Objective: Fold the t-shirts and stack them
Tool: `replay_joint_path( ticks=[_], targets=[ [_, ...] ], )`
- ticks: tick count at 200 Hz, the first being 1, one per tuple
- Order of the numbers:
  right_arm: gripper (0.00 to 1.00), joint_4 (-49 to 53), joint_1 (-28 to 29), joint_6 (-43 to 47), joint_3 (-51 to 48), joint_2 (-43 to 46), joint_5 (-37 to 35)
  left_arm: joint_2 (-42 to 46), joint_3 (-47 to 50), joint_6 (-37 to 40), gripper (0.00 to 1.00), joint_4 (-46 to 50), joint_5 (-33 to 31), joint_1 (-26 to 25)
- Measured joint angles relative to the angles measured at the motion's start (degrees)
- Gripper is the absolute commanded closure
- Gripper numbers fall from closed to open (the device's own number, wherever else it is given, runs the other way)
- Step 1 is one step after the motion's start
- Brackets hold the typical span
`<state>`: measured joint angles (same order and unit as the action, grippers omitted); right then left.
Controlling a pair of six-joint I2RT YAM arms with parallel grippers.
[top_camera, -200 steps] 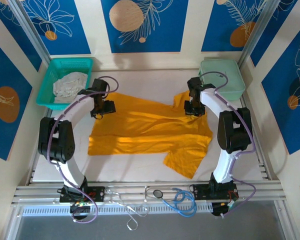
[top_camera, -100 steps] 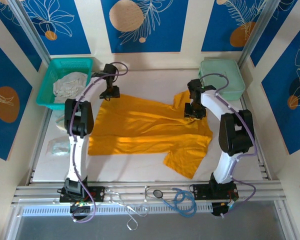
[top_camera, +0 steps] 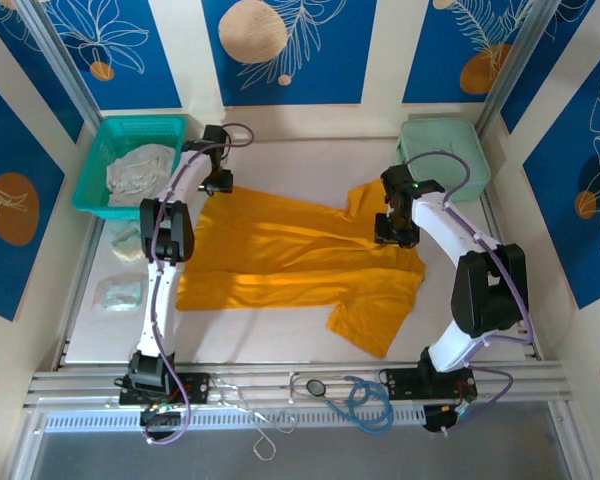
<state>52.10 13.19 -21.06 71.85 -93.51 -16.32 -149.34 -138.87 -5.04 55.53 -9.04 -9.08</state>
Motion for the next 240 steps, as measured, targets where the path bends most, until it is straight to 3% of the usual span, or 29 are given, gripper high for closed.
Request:
replay_joint_path(
  ticks=[28, 41, 61, 70, 94, 113, 136, 191, 240],
  targets=[
    [0.66, 0.31, 0.52, -0.04, -0.02, 0.31, -0.04, -2.78, -4.81, 3.34, 0.47, 1.46, 2.67, 0.33],
    [0.67, 0.44, 0.85, -0.02, -0.02, 0.31, -0.17, -3.91, -7.04, 4.48, 0.53, 2.08, 3.54, 0.44],
    [0.67, 0.9, 1.44, -0.2, -0.02, 0.33, -0.22, -4.28, -7.58, 5.64, 0.55, 2.43, 5.66, 0.66],
    [0.67, 1.14, 1.49, -0.22, -0.02, 0.33, -0.22, -4.28, -7.58, 5.9, 0.64, 2.45, 6.21, 0.76],
    [0.57, 1.42, 1.46, -0.5, 0.11, 0.33, -0.2, -4.28, -7.43, 6.01, 1.0, 2.58, 7.69, 0.87],
    [0.48, 1.97, 0.94, -0.17, 1.44, 0.28, -0.15, -2.56, -4.24, 5.77, 1.0, 0.96, 8.09, 0.9],
    [0.42, 1.88, -0.96, 0.72, 6.64, -1.27, 0.28, 3.45, 6.78, 4.24, 1.0, -3.56, 8.74, 0.96],
    [0.52, 0.09, -4.59, 3.93, 26.18, -19.28, 0.33, 17.79, 27.1, -2.1, 1.0, -8.44, 10.47, 0.98],
    [0.55, 3.02, -6.4, 6.45, 45.48, -38.86, -0.2, 26.58, 33.44, -4.61, 1.0, -12.13, 12.26, 0.98]
  ],
)
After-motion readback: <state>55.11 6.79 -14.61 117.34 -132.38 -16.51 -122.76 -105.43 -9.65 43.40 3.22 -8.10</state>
